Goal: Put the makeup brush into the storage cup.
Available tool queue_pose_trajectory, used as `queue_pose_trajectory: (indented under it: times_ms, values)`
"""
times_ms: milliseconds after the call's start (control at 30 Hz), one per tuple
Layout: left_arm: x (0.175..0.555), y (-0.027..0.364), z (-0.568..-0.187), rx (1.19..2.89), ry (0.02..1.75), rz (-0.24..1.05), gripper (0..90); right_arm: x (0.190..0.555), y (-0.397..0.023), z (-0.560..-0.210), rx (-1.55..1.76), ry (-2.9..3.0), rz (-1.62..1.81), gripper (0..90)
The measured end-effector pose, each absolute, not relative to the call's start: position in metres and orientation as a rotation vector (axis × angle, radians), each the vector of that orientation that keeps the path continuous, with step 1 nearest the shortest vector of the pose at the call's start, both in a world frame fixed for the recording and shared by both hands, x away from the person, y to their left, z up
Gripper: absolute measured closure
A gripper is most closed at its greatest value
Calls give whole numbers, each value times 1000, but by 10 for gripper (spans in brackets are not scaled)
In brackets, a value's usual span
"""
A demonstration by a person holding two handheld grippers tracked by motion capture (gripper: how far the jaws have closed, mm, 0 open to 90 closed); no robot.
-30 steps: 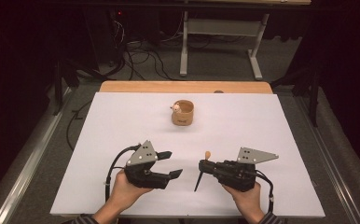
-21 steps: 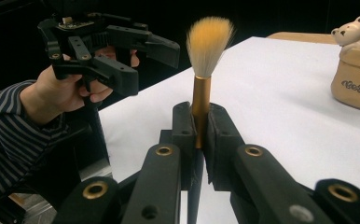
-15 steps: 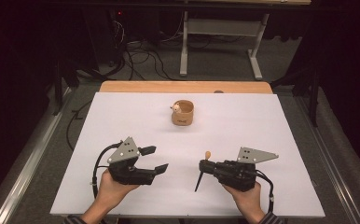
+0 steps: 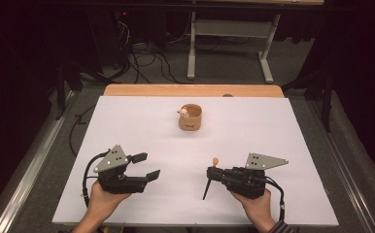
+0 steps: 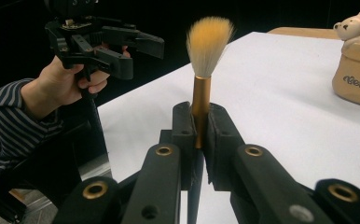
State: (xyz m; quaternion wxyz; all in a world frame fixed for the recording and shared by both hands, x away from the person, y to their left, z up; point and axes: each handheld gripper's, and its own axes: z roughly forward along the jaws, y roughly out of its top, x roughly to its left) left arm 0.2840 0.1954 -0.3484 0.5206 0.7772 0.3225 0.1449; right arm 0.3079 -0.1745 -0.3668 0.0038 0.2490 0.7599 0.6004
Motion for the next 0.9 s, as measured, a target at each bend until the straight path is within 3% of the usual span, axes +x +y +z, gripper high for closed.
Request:
queue_pose_trajectory:
  times_ms: [900]
  values:
    - [287,224,-378,1748,899,382,291,310,-179,-365,779,2396,1843,859]
